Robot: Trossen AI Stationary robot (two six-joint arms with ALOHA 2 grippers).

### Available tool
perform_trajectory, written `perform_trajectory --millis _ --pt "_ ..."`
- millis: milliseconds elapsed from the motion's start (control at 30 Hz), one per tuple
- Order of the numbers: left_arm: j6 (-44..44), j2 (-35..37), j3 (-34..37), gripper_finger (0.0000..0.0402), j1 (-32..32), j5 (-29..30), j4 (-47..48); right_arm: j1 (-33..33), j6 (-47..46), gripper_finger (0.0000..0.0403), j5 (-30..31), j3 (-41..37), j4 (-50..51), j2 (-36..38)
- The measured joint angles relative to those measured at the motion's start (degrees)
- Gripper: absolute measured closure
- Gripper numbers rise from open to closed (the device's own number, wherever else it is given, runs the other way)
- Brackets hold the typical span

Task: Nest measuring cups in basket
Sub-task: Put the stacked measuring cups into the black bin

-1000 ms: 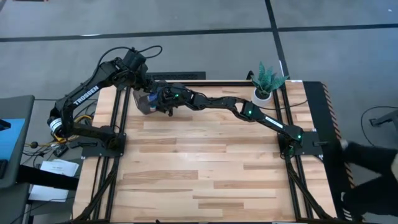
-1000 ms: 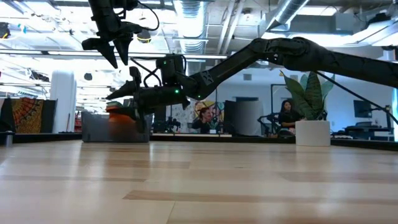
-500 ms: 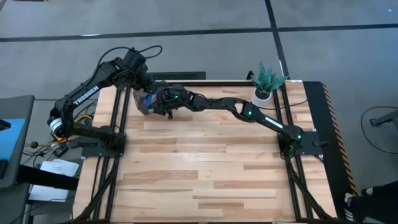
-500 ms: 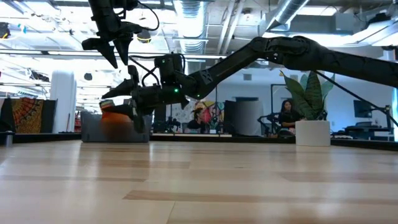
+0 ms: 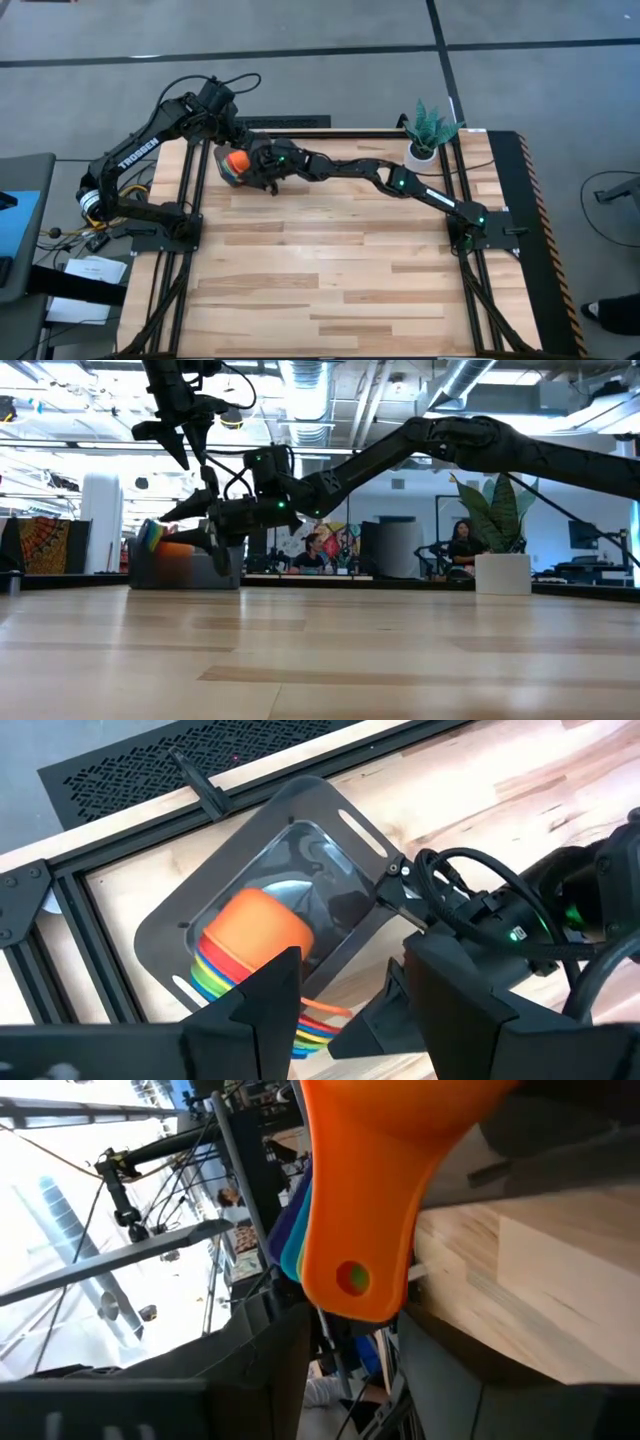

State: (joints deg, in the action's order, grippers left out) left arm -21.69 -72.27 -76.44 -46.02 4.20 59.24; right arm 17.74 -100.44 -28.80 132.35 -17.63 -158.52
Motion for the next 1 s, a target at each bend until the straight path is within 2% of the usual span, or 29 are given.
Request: perform_trajectory --millis 567,800,1000 --pt "1.22 0.19 0.0 0.0235 0.02 0.02 -0.05 -0.11 3.27 0.0233 -2.62 0.0 1.07 0.0" --pt "1.2 3.43 0.0 0.0235 0.0 0.13 -2.49 -1.11 9.54 0.0233 -4.86 0.07 6.77 0.13" --pt "0.05 6.21 0.0 0.0235 0.0 1.01 -2.02 -1.74 11.53 0.0238 -4.73 0.04 7.6 0.13"
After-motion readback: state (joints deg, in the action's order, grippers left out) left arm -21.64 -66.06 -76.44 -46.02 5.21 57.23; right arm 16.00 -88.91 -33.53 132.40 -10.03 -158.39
